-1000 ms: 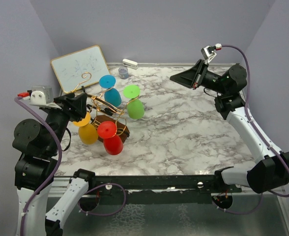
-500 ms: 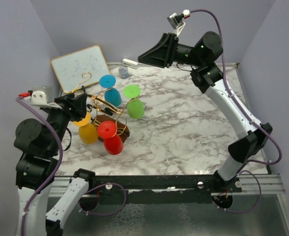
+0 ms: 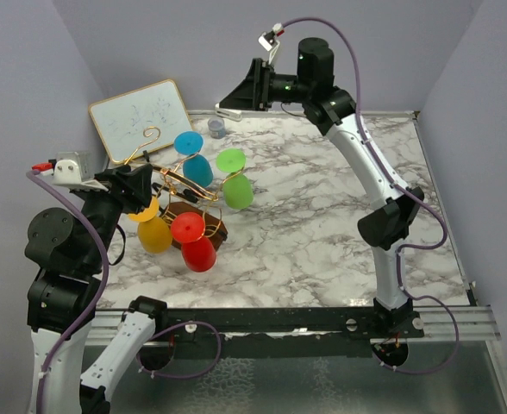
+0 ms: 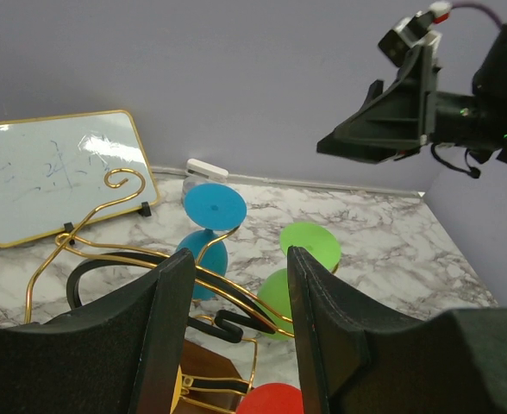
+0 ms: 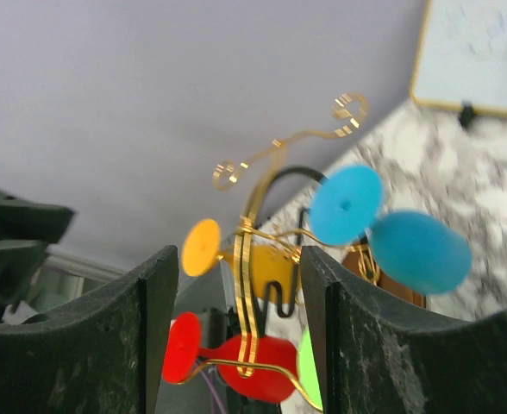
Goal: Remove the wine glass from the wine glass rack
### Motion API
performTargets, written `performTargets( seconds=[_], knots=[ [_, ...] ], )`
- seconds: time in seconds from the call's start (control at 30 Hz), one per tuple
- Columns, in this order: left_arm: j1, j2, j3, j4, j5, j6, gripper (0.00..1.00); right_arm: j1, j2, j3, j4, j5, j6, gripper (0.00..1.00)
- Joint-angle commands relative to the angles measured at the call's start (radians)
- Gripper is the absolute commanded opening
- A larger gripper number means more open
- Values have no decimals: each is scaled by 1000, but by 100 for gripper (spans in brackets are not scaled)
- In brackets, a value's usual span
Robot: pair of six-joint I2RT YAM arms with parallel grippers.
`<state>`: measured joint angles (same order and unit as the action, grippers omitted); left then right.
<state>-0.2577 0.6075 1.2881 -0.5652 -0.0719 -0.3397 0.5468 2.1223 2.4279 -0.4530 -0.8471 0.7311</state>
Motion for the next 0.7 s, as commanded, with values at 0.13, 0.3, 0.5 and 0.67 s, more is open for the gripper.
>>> performTargets(
  seconds=[0.13, 0.3, 0.5, 0.67],
  knots=[
    [-7, -16, -24, -4, -3, -30, 50, 49, 0, -16, -65, 158, -117, 57],
    [-8, -19, -43, -7, 3, -37, 50, 83, 19, -22, -69, 216, -152, 56],
    [-8, -27, -55, -15, 7, -44, 50, 95, 43, -32, -66, 271, -182, 56],
    [-8, -31, -65, -25, 5, -45, 50, 110, 68, -42, -53, 298, -202, 56]
  ],
)
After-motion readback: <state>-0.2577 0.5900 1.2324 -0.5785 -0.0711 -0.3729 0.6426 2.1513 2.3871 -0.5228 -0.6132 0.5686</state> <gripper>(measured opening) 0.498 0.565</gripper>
